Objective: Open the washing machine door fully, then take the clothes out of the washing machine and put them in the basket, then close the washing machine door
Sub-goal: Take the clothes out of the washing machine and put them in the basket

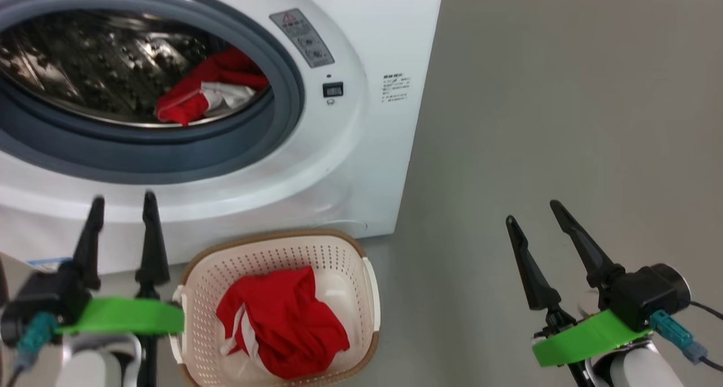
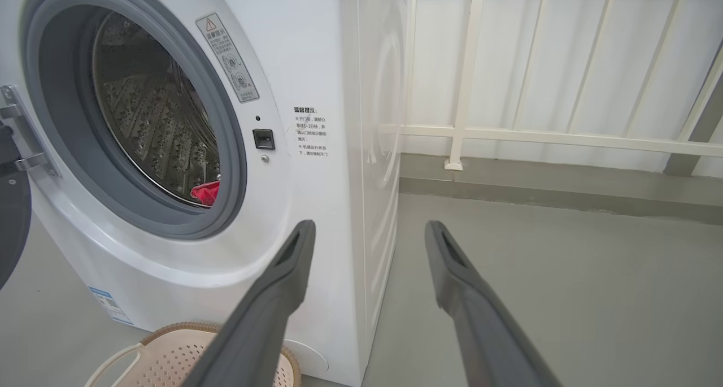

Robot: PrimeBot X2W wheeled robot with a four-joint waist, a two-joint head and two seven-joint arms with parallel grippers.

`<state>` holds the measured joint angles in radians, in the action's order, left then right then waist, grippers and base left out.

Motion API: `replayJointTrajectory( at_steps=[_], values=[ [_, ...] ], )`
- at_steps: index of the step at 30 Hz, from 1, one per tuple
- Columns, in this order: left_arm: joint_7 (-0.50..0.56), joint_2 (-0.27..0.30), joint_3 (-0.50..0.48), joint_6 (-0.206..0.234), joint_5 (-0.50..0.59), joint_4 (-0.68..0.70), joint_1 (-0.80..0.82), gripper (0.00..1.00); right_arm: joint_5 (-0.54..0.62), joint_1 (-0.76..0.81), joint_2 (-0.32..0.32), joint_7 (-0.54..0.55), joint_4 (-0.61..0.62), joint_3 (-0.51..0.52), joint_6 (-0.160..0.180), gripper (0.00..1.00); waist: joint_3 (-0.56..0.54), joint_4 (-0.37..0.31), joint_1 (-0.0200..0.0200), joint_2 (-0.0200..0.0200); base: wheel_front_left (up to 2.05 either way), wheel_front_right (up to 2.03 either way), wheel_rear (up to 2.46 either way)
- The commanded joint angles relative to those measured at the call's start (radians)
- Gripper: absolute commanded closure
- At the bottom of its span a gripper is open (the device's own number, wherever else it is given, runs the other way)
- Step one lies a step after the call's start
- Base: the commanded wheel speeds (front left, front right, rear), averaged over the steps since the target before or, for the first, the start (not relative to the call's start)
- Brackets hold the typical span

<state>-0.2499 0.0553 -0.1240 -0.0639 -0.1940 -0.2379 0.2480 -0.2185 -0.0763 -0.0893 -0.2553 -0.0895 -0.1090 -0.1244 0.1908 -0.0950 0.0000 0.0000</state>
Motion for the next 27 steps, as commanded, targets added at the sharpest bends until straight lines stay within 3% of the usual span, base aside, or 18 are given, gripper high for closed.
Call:
replayJointTrajectory(
  at_steps=[1, 12, 27],
  values=[
    [-0.012, 0.034, -0.032, -0.015, -0.009, 0.001, 0.073, 0.0, -0.003, -0.045, -0.01, -0.006, 0.029, -0.027, -0.006, 0.0, 0.069, 0.0, 0.0, 0.0, 0.0, 0.0, 0.0],
    [-0.012, 0.1, -0.031, -0.041, -0.017, -0.144, 0.34, 0.0, -0.015, -0.132, -0.01, -0.006, 0.032, -0.057, -0.006, 0.0, 0.244, -0.02, 0.0, 0.0, 0.0, 0.0, 0.0],
    [-0.011, 0.187, 0.02, -0.062, -0.036, -0.458, 0.732, 0.0, -0.033, -0.231, 0.005, -0.006, 0.036, -0.093, -0.006, 0.0, 0.408, -0.067, 0.0, 0.0, 0.0, 0.0, 0.0]
  ],
)
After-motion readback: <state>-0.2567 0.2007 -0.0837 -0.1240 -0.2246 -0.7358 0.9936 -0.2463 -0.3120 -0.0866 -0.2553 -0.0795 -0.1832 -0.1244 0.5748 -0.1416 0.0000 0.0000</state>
